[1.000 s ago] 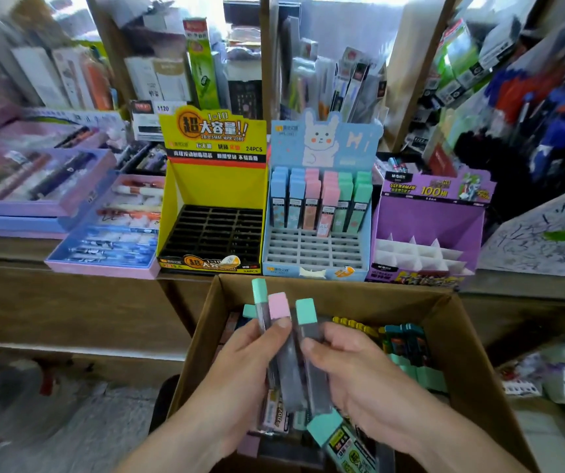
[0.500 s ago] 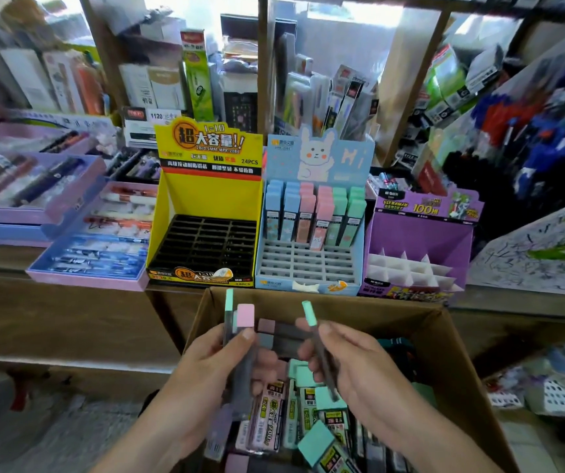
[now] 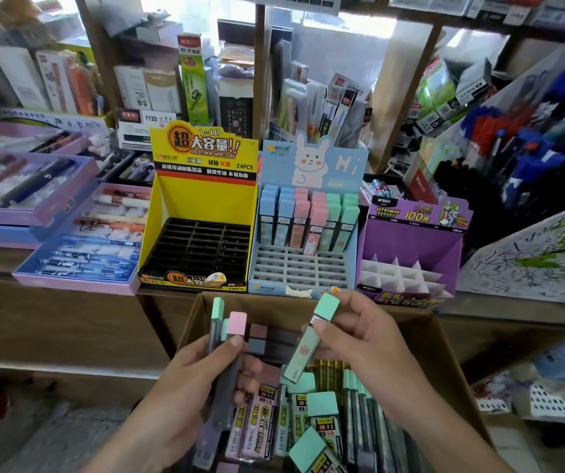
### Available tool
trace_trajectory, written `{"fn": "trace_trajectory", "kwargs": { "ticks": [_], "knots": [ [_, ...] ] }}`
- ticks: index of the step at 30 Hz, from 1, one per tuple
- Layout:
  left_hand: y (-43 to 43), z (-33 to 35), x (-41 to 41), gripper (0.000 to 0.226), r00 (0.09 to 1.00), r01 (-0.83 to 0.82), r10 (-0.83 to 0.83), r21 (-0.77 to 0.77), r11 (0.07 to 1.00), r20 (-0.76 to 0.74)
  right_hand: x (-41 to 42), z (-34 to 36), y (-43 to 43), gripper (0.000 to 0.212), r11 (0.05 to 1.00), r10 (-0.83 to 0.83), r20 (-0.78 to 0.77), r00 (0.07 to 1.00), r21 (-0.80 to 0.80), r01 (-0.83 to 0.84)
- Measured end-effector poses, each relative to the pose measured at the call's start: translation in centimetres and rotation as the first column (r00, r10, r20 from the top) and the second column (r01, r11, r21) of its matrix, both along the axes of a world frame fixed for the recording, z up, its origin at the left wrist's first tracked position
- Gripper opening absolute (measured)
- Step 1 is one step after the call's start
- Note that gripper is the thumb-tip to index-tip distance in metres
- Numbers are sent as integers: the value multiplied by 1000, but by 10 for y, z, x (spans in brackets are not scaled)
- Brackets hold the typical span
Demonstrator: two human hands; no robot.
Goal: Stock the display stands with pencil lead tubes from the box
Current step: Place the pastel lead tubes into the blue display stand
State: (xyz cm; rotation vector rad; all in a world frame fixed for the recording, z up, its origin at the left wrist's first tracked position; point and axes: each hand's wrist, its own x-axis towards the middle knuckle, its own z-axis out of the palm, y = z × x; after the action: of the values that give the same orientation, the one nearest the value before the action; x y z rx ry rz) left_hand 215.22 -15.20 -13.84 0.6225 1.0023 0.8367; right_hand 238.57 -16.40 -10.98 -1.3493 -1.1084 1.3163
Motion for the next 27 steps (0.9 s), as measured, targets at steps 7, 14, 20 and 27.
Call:
{"fn": "trace_trajectory", "kwargs": {
  "ticks": [7,14,20,27],
  "knots": [
    [2,1,1,35,999,-34,34,20,999,5,20,30,21,11,970,-89,305,948,243,13],
    [3,0,1,34,999,-45,45,10,999,12,40,55,54,11,900,-264,397,879,428,78],
    [4,-2,3,32,997,-75,75,15,997,6,53,63,82,12,863,-307,503,808,506,13],
    [4,-1,4,35,997,-83,83,20,996,-1,59,56,107,10,842,-378,558,739,539,23]
  ]
}}
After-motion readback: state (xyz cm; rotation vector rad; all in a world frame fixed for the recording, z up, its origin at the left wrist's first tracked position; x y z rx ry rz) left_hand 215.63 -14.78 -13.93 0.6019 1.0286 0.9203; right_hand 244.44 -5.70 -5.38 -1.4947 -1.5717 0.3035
